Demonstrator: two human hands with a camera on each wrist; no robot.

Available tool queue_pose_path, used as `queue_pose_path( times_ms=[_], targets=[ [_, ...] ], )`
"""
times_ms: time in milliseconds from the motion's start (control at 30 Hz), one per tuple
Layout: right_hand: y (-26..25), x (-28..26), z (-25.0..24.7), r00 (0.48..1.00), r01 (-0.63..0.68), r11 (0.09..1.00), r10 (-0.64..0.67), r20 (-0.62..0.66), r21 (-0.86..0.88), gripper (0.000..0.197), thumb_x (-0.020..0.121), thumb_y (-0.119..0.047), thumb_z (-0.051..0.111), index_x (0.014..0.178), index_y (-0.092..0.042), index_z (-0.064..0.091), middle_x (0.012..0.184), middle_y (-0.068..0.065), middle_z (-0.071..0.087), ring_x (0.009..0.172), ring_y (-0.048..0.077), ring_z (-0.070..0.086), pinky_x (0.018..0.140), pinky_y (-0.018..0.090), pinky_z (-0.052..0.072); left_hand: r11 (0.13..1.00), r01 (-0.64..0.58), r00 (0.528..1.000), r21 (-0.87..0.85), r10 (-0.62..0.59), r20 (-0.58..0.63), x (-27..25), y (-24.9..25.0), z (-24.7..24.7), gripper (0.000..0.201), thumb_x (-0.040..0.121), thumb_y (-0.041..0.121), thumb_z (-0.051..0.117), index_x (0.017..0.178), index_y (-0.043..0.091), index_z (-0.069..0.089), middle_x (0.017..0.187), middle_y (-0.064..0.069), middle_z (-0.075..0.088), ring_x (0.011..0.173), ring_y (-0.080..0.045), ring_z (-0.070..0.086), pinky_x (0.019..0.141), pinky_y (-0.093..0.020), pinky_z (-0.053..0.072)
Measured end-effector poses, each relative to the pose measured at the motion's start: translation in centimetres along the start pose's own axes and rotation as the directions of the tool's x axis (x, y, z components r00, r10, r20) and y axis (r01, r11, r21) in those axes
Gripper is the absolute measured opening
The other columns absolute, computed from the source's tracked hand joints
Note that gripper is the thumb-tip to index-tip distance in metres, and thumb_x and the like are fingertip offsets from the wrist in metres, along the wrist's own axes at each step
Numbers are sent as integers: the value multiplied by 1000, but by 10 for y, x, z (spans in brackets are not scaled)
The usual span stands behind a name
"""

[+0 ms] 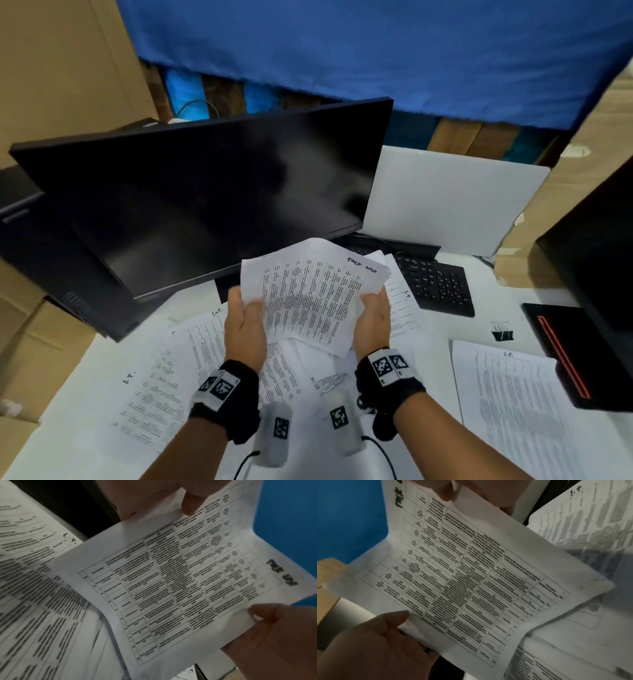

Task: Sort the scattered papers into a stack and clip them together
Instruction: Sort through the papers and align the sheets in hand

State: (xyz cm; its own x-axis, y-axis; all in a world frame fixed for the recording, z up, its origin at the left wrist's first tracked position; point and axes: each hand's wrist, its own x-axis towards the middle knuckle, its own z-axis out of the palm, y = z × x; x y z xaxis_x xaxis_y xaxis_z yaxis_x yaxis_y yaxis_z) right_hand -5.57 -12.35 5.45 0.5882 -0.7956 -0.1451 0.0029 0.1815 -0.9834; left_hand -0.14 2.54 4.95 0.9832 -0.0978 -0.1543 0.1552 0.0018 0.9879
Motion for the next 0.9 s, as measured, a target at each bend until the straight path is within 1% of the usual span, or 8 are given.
queue_pose_path(
  times_ms=[133, 267, 467, 567, 667, 733, 833, 900],
  targets=[
    [7, -1, -8, 1000, 0, 999, 0, 2, -42, 27, 85, -12, 38, 103, -13, 58, 106, 1, 61, 103, 25, 57, 94, 38, 48, 995, 102, 994, 5, -102, -32, -5, -17, 0, 37, 99, 20, 40, 133, 32, 47, 119, 8, 63, 114, -18, 58, 99, -39, 45],
    [14, 3, -13, 999, -31, 996, 30, -11, -88, 30, 87, -23, 39, 106, -9, 57, 105, 0, 59, 100, 14, 53, 92, 30, 39, 990, 135, 990, 33, -133, -38, -3, -22, 0, 43, 99, 22, 41, 142, 24, 41, 130, 0, 58, 117, -21, 55, 97, -33, 41],
    [-19, 12, -40, 989, 135, 979, -142, -35, -154, 19, 101, -18, 35, 91, -14, 51, 71, -14, 50, 63, -2, 46, 62, 11, 39, 998, 45, 999, 36, -46, 4, -8, 18, 33, 16, 99, 17, 42, 95, 29, 52, 96, 15, 56, 102, -7, 59, 84, -26, 40],
    [-39, 30, -81, 959, 218, 929, -261, -111, -299, 14, 100, -17, 37, 98, -14, 51, 72, -12, 52, 56, -1, 45, 54, 14, 39, 992, 40, 990, 117, -55, 131, -8, 16, 73, 14, 94, 11, 42, 92, 21, 52, 98, 0, 59, 110, -35, 57, 84, -39, 43],
    [-45, 46, -145, 945, 107, 904, -222, -239, -415, 21, 99, -13, 38, 113, -17, 53, 90, -4, 62, 72, 1, 55, 57, 15, 41, 947, 71, 927, 314, -179, 330, -26, -6, 125, 33, 97, 13, 42, 128, 14, 50, 127, 6, 52, 129, -28, 47, 102, -35, 36],
    [-43, 51, -195, 930, -27, 861, -165, -329, -508, 28, 98, -10, 37, 119, -16, 53, 91, 0, 61, 71, 9, 55, 57, 19, 39, 893, 24, 849, 450, -256, 463, -48, -20, 157, 36, 96, 11, 41, 131, 10, 49, 121, -3, 58, 115, -27, 56, 89, -27, 39],
    [-28, 52, -266, 899, -240, 765, -57, -434, -598, 36, 96, -5, 37, 127, -12, 51, 95, 7, 59, 81, 25, 54, 72, 26, 41, 792, -115, 713, 600, -355, 604, -78, -47, 198, 17, 91, 8, 43, 82, 9, 58, 83, -20, 64, 69, -28, 59, 64, -28, 45],
    [-15, 51, -304, 875, -343, 710, 3, -484, -615, 38, 93, -2, 36, 126, -11, 52, 104, 16, 63, 86, 30, 55, 76, 31, 43, 736, -166, 650, 656, -418, 634, -93, -67, 220, 28, 88, 8, 47, 60, 14, 46, 69, -13, 60, 71, -34, 66, 67, -38, 55]
  ],
)
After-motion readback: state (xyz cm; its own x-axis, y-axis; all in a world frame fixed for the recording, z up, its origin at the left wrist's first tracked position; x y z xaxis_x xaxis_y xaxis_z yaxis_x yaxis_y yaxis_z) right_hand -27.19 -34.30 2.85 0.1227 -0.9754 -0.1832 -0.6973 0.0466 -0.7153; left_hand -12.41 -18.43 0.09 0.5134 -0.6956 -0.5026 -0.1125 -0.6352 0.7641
